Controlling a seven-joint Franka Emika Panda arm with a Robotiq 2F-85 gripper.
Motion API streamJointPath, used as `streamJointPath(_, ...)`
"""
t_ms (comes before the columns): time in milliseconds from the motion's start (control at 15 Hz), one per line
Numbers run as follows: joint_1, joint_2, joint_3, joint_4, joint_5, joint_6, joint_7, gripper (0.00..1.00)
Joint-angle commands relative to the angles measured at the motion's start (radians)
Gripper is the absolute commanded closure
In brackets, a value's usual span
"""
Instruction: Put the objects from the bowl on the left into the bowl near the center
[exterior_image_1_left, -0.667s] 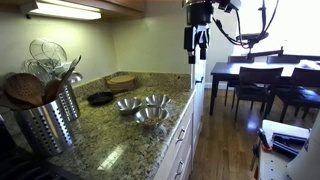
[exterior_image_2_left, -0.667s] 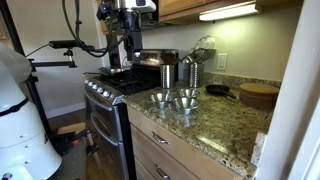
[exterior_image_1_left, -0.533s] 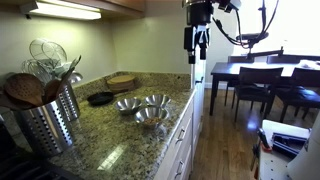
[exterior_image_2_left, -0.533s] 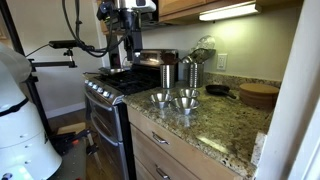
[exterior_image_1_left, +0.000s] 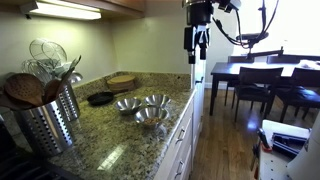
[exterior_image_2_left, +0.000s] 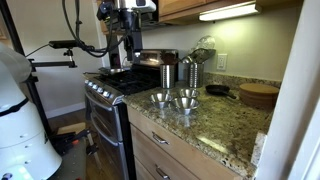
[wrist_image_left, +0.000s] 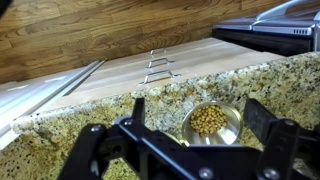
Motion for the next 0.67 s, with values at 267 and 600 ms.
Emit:
streamJointPath(267,0.016,0.042,-0.017,0.008,0.042,0.044,-0.010,0.00)
streamJointPath(600,0.034,0.175,-0.031,0.026,0.149,0.185,-0.048,0.00)
